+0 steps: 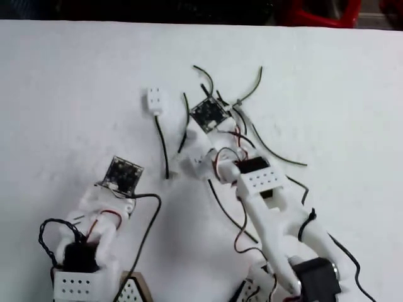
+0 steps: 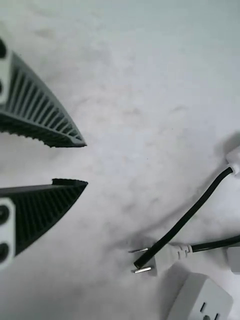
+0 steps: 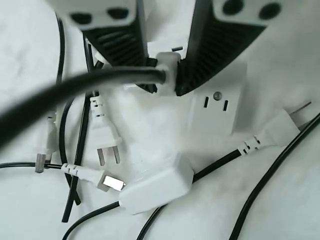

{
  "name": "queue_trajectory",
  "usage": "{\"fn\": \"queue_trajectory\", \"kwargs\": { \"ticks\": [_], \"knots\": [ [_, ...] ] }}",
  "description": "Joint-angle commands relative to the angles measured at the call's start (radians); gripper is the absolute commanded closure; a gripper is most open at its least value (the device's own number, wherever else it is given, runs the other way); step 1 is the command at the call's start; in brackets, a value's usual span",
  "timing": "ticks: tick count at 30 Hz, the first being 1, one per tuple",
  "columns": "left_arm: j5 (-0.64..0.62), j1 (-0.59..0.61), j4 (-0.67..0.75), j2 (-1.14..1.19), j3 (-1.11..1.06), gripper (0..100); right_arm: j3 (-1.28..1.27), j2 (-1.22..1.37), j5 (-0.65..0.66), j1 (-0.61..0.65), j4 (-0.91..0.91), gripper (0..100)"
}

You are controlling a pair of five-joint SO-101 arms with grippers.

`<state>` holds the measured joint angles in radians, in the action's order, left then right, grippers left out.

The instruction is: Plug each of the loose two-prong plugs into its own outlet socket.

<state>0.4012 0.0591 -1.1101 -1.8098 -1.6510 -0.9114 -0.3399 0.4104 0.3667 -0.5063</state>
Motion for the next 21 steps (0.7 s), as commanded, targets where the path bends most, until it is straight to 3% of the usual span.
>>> {"fn": "queue_trajectory", "kwargs": {
  "ticks": [1, 9, 21],
  "knots": [
    [0.011, 0.004, 0.025, -0.008, 0.009, 88, -0.02, -0.094, 0.009, -0.01, 0.001, 98.1],
    [0.011, 0.004, 0.026, -0.008, 0.009, 88, -0.055, -0.15, 0.106, -0.008, 0.002, 98.1],
    [0.011, 0.004, 0.026, -0.008, 0.008, 88, -0.137, -0.147, 0.104, 0.031, 0.028, 98.1]
  ]
}}
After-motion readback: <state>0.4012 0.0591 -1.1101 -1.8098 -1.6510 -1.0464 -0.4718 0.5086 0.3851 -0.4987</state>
